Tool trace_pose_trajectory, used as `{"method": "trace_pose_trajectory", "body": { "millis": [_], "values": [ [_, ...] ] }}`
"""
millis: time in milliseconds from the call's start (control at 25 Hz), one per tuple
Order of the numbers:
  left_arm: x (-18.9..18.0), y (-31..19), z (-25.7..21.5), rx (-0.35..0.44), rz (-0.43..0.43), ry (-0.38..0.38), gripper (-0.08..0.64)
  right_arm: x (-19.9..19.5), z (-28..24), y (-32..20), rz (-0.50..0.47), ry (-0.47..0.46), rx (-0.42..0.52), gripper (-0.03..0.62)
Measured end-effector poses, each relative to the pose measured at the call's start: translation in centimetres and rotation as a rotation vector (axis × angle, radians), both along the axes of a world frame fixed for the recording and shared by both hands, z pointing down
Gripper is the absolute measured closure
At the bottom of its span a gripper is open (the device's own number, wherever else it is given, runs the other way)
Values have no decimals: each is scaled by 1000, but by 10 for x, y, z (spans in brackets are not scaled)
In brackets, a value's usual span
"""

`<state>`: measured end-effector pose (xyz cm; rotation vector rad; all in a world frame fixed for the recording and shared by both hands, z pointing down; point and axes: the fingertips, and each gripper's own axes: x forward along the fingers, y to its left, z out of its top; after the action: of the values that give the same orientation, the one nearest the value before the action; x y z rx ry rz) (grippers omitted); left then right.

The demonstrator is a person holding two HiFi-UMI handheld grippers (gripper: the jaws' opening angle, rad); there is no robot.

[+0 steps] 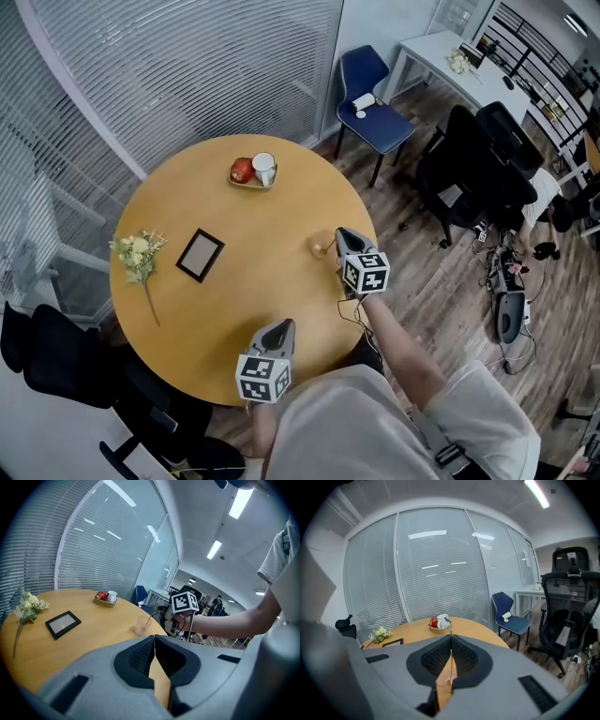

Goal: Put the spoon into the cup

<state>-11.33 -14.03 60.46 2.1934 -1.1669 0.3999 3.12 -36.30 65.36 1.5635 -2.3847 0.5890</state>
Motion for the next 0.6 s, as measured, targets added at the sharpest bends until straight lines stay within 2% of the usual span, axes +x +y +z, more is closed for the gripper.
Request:
{"method": "trace_pose_trajectory", "body": {
  "millis": [200, 600],
  "values": [
    [-2, 0, 1, -2, -9, 6, 551, 8, 14, -1, 31, 20, -29, 589],
    [-6, -1, 0, -1, -18, 9, 551, 22, 35, 2, 105, -21, -94, 588]
  ]
}}
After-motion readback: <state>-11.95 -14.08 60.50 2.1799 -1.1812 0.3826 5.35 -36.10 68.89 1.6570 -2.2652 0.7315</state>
